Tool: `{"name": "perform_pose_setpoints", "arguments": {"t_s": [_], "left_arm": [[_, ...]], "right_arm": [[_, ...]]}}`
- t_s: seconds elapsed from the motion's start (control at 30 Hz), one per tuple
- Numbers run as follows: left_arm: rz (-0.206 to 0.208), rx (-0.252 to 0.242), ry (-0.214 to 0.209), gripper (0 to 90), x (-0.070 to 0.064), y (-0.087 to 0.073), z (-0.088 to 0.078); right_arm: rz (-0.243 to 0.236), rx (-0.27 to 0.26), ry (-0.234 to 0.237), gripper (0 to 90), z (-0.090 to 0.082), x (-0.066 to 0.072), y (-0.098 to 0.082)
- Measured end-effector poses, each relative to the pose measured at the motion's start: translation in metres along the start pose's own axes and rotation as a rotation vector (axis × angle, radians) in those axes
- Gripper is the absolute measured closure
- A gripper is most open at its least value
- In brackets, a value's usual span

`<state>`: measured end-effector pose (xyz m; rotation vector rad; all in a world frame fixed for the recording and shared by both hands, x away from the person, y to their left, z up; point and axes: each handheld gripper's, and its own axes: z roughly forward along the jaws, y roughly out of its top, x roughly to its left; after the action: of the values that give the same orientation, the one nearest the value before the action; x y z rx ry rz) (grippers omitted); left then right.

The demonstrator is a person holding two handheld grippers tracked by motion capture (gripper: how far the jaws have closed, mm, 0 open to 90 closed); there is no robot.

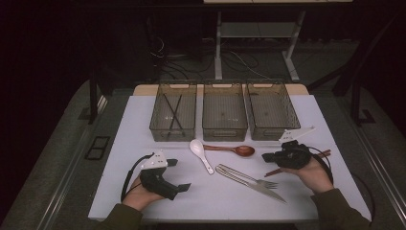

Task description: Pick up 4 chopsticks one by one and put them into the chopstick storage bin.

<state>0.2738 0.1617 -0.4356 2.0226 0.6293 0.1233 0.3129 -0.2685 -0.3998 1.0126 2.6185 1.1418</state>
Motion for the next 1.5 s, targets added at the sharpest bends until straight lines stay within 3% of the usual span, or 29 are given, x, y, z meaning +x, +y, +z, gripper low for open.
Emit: {"name": "perform_pose_setpoints", "arguments": {"t_s": [0.33,0.67,1.5], "left_arm": [[0.001,0.003,0.004,0.0,0.0,0.0,0.0],[0.004,0.004,0.004,0.0,0.0,0.0,0.0],[0.005,0.003,0.004,0.0,0.0,0.0,0.0]], "right_arm": [[0.013,0.098,-0.012,89.9,0.006,0.001,-0.033],[0.016,0.144,-0.012,89.9,0.013,0.002,-0.039],[0.025,0.133,-0.026,89.9,0.021,-0.002,-0.037]]}}
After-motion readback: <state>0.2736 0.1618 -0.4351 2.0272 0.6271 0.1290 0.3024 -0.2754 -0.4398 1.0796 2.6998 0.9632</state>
